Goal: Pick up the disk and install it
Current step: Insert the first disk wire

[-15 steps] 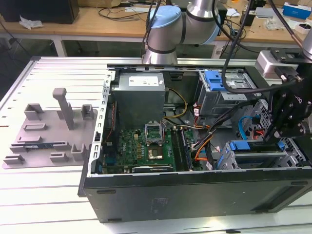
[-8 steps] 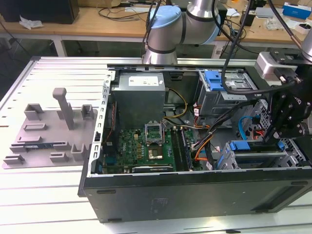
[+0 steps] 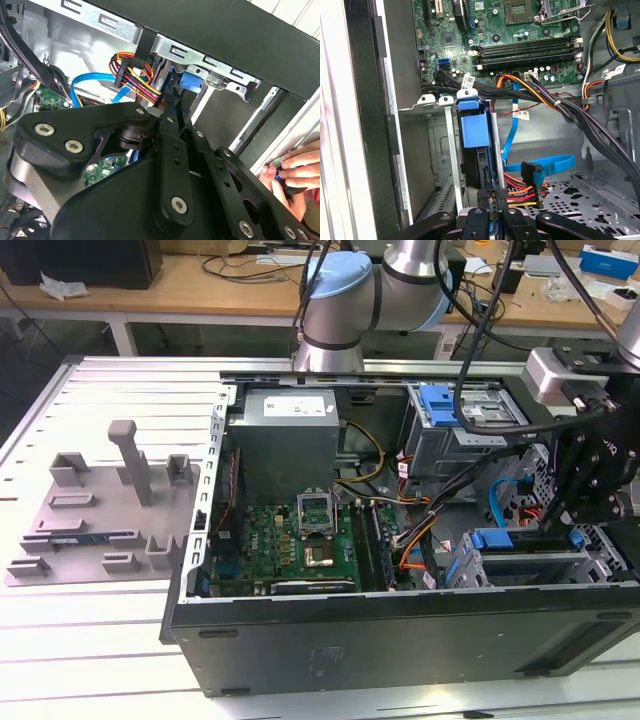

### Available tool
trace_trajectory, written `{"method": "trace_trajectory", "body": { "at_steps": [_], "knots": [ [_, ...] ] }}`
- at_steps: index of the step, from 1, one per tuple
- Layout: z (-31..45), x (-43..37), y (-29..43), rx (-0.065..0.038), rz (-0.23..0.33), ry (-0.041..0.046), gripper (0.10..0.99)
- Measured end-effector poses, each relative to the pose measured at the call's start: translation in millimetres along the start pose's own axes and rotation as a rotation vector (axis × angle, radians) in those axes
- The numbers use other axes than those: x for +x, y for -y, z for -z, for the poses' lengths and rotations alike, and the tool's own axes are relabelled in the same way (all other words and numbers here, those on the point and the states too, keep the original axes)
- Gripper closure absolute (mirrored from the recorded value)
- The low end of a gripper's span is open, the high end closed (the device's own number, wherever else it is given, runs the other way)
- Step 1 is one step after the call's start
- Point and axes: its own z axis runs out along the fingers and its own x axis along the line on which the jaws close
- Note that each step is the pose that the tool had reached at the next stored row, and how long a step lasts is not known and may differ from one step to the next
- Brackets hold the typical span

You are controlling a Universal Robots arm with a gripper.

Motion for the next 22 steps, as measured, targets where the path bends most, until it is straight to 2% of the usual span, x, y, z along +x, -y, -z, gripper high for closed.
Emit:
{"method": "trace_trajectory", "body": {
  "at_steps": [15,16,18,19,20,22],
  "knots": [
    [-3.9,1.3,-1.2,-0.001,0.008,0.0005,0.910],
    [-1.6,1.4,-1.2,-0.001,0.007,0.0006,0.855],
    [14.4,2.0,-0.8,0.000,0.008,0.0000,0.729],
    [21.2,2.3,-0.7,0.000,0.008,-0.0002,0.608],
    [25.1,2.5,-0.6,0.000,0.008,-0.0004,0.608],
    [26.7,2.6,-0.6,0.000,0.008,0.0002,0.482]
  ]
}}
